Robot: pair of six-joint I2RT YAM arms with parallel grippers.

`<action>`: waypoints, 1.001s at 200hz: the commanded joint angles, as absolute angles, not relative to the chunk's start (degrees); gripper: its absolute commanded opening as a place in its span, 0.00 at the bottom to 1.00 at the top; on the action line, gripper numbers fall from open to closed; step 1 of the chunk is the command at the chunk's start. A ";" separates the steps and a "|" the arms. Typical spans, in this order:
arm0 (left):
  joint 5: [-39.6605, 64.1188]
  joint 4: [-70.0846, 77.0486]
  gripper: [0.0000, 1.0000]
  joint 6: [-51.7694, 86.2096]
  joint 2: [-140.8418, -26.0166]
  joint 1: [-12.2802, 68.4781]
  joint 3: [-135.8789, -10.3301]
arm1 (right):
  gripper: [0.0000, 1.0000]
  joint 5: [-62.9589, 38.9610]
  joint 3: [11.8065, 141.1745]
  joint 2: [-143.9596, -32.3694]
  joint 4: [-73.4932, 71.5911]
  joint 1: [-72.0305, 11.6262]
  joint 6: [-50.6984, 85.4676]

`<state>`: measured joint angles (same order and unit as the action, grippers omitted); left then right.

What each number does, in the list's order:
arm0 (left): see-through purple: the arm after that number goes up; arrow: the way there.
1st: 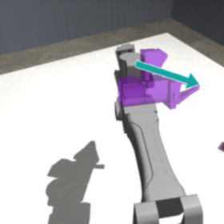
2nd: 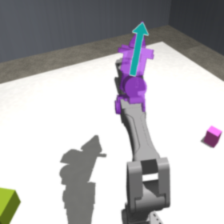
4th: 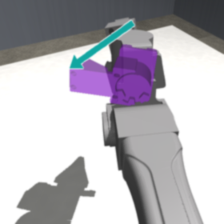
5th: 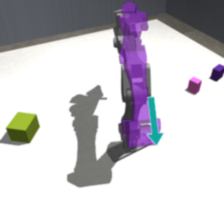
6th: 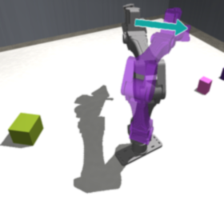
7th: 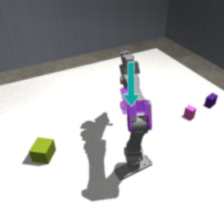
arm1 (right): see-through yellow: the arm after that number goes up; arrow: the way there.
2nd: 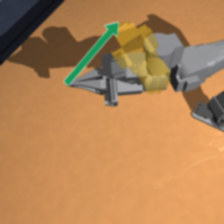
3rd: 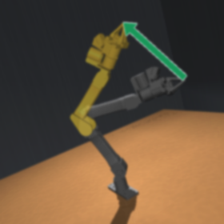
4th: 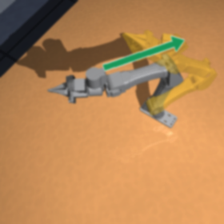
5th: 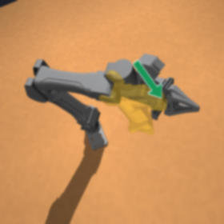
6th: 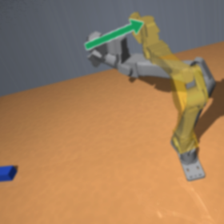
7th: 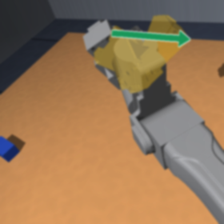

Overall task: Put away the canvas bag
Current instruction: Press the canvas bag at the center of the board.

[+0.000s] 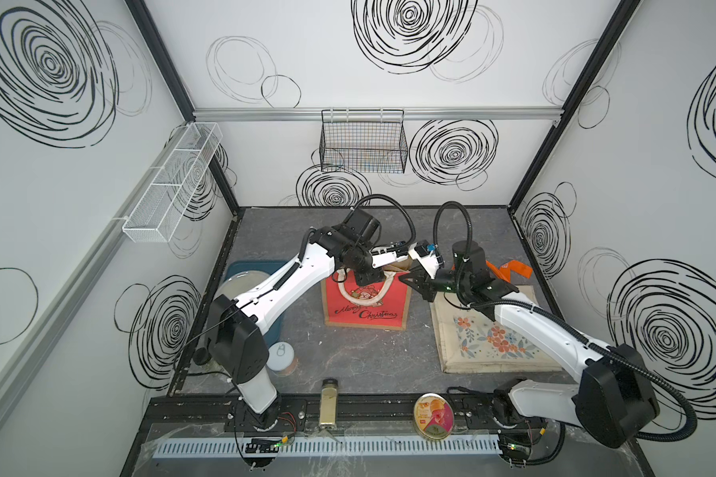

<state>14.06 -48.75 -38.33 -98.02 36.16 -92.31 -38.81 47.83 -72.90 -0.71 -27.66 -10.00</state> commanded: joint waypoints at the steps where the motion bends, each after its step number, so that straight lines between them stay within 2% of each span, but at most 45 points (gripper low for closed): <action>1: 14.81 -49.83 0.50 -40.33 -98.83 36.38 -93.95 | 0.12 -41.38 49.27 -73.05 -2.02 -27.34 -10.63; 13: 14.91 -50.02 0.44 -40.63 -99.04 36.30 -94.34 | 0.13 -41.19 48.67 -72.58 -2.19 -27.13 -10.64; 21: 15.26 -50.49 0.26 -41.01 -99.21 36.21 -94.79 | 0.16 -40.98 47.99 -72.16 -2.56 -26.99 -10.55; 26: 15.42 -50.59 0.11 -41.04 -99.27 36.21 -95.07 | 0.20 -40.68 47.47 -71.85 -2.99 -26.91 -10.35; 30: 15.64 -50.70 0.07 -41.04 -99.31 36.17 -95.18 | 0.25 -40.29 47.03 -71.61 -3.42 -26.86 -10.12; 52: 16.18 -50.76 0.09 -41.18 -98.93 35.71 -95.10 | 0.40 -38.93 44.50 -69.87 -5.41 -26.15 -8.48; 86: 16.60 -50.09 0.09 -40.96 -97.45 34.55 -93.54 | 0.43 -37.67 42.21 -66.71 -5.71 -23.73 -3.96; 98: 16.38 -50.02 0.09 -41.13 -96.89 34.45 -92.81 | 0.47 -36.78 40.88 -65.83 -6.86 -23.61 -3.96; 113: 15.79 -49.61 0.09 -41.14 -96.25 34.37 -91.73 | 0.72 -33.64 40.09 -64.45 -7.43 -23.41 -2.76; 130: 16.67 -50.42 0.08 -41.72 -95.74 34.19 -91.11 | 0.88 -32.55 39.05 -63.24 -9.02 -23.02 -2.12; 143: 17.05 -50.08 0.08 -41.83 -94.75 34.10 -89.94 | 0.94 -34.60 37.86 -64.00 -12.61 -23.01 -3.07; 147: 17.13 -49.83 0.09 -42.04 -94.35 34.10 -89.49 | 0.99 -35.16 37.84 -64.53 -13.28 -22.98 -3.47; 166: 17.09 -48.10 0.09 -42.33 -92.58 33.84 -87.41 | 1.00 -39.09 38.93 -67.98 -15.57 -23.20 -7.05; 186: 16.89 -48.48 0.09 -42.68 -92.36 33.84 -87.32 | 1.00 -35.71 42.03 -71.48 -14.92 -22.94 -9.60; 200: 16.79 -49.33 0.10 -42.71 -92.87 33.84 -87.71 | 1.00 -36.26 41.39 -73.29 -19.69 -21.72 -10.83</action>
